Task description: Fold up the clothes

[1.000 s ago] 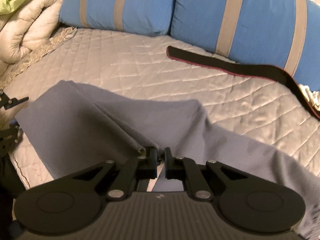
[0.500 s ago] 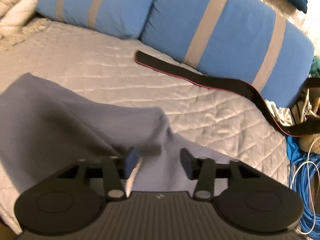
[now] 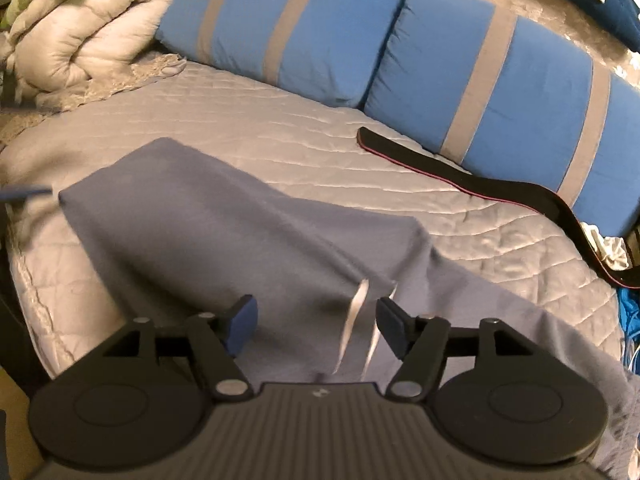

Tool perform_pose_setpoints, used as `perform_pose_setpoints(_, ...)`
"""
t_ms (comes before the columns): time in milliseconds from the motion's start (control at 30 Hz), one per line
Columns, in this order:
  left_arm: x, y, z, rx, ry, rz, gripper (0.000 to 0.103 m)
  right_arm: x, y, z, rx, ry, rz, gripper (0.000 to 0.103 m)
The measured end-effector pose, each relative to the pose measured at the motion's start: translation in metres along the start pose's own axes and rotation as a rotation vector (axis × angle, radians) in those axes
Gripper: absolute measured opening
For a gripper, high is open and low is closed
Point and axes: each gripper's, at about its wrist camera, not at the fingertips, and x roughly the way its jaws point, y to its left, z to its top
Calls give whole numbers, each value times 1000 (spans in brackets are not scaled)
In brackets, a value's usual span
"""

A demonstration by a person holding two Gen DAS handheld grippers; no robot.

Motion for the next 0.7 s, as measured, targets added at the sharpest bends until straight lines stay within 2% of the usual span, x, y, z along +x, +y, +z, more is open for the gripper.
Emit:
perform_pose_setpoints(133, 3, 58, -4, -350, -25, -79, 61, 1, -4, -3, 91, -1, -3, 78)
perform_pose_setpoints(233, 20, 89, -15, -583, -14, -150, 61, 5, -27, -5, 274, 10, 46, 76)
perform_pose_setpoints(300, 37, 100, -24, -693, 2, -193, 61, 10, -40, -6, 371, 22, 75, 75)
perform_pose_setpoints(367, 55, 109, -33, -806, 27, -243, 61, 14, -47, -10, 413, 35, 86, 74)
perform_pose_setpoints(467, 82, 120, -53, -1000, 54, -354, 61, 19, -52, -15, 452, 57, 137, 73)
perform_pose_setpoints(567, 98, 121, -71, -1136, 79, -419, 61, 22, -54, -18, 481, 72, 180, 70)
perform_pose_setpoints(633, 103, 119, -78, -1177, 90, -436, 61, 26, -56, -19, 502, 94, 186, 60)
perform_pose_setpoints(700, 107, 117, -84, -1212, 99, -451, 61, 29, -59, -21, 534, 106, 177, 41)
